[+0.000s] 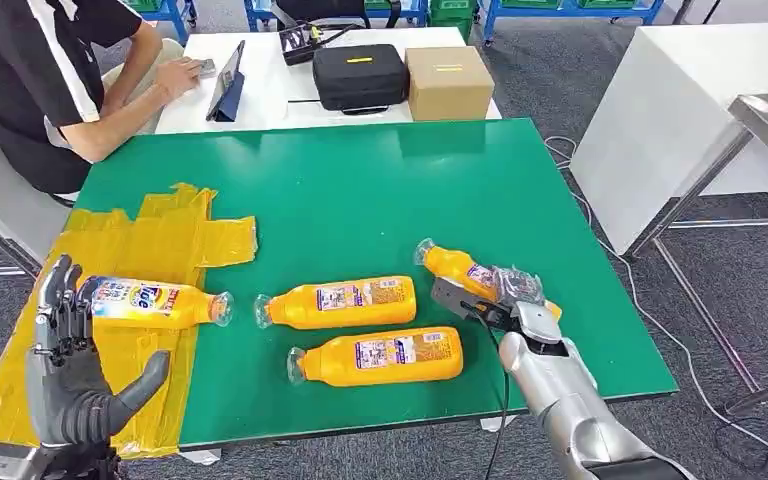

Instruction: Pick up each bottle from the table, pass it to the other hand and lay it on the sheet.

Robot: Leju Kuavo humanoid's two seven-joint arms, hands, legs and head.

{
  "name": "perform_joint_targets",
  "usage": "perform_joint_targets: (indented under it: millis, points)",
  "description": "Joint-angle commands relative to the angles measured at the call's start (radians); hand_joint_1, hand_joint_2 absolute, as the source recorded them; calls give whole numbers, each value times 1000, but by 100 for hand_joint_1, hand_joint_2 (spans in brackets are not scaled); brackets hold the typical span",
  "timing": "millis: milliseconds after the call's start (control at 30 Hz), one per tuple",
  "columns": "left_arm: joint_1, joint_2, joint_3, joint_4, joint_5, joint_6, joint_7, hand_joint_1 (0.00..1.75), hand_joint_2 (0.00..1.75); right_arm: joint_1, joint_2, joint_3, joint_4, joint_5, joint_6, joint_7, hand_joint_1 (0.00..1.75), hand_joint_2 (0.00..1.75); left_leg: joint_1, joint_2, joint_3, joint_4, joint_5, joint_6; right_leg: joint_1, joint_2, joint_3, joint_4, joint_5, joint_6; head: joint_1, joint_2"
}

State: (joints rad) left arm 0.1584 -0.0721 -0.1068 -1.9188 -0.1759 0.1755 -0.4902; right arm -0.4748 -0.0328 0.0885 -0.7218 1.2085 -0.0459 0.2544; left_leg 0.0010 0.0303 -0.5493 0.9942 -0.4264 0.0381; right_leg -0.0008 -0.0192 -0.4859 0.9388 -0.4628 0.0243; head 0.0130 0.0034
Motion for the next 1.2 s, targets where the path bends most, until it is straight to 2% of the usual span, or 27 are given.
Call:
perform_joint_targets:
  millis: [33,67,100,233,333,500,533,633,700,833,867,933,967,1000,1100,1200]
  points:
    - [18,-33,61,43,-32,-9,29,0,175,131,85,-67,-240,-107,-281,-135,175,175,-1,-2,-11,0,3,-2,-1,2,-12,2,3,0,0,0]
    - [15,-36,68,52,-35,-8,32,0,175,147,91,-60,-289,-129,-319,-166,175,175,-1,-2,-8,1,2,-1,-1,2,-8,3,2,1,0,0]
    - [10,-39,73,64,-37,-11,32,0,175,165,96,-53,-341,-158,-359,-197,175,175,-1,-4,-12,0,3,-2,-1,1,-11,2,3,1,0,0]
    - [-14,-46,78,107,-42,-21,32,0,175,248,124,-41,-545,-289,-529,-344,175,175,-2,-5,-14,-1,3,-1,-1,0,-2,2,3,3,0,0]
    - [-39,-36,72,145,-44,-24,35,0,175,320,120,-10,-704,-387,-620,-453,175,175,-2,-8,-19,0,5,-2,-1,-3,-7,3,3,6,0,0]
    - [-42,-35,73,150,-44,-24,35,0,175,328,117,-7,-716,-387,-619,-453,175,175,-1,-7,-27,0,5,-1,0,-4,-15,3,3,6,0,0]
    - [-44,-32,73,151,-44,-25,38,0,175,328,135,-25,-733,-430,-652,-541,175,175,-1,-7,-27,0,5,-1,0,-3,-16,4,2,5,0,0]
    - [-70,-18,73,181,-39,-43,44,0,175,350,172,-32,-810,-519,-652,-691,175,175,-1,-7,-29,0,5,-1,0,-3,-18,4,3,5,0,0]
    - [-98,-10,75,212,-36,-56,46,0,175,347,152,32,-834,-601,-652,-725,175,175,-2,-9,-29,0,5,-2,-1,-3,-18,5,2,4,0,0]
    - [-106,-9,73,220,-35,-60,46,0,175,344,144,60,-831,-631,-652,-737,175,175,-1,-7,-29,0,5,-2,0,-3,-18,4,3,4,0,0]
    - [-112,-4,66,229,-32,-72,45,0,175,344,123,100,-833,-699,-628,-760,175,175,-1,-7,-29,-1,5,-1,0,-3,-18,4,3,5,0,0]
    - [-136,6,47,266,-29,-91,40,0,175,330,92,195,-796,-804,-453,-778,175,175,-1,-6,-29,-1,5,-1,0,-2,-18,3,3,5,0,0]
    - [-155,12,32,290,-28,-108,34,0,175,323,88,230,-772,-796,-360,-777,175,175,-1,-5,-29,-1,5,-1,0,-2,-18,3,3,5,0,0]
    - [-171,13,18,312,-30,-113,32,0,175,316,102,251,-743,-774,-315,-789,175,175,-1,-6,-28,-1,5,-2,0,-2,-17,3,3,4,0,0]
    - [-193,15,-42,324,-73,-137,42,0,175,272,164,311,-629,-738,-209,-779,175,175,-1,-5,-27,-2,6,-3,0,0,-17,3,4,4,0,0]
    - [-190,10,-67,308,-92,-138,55,0,175,253,187,323,-593,-728,-192,-776,175,175,0,-5,-28,-1,5,-2,0,-1,-18,4,3,4,0,0]
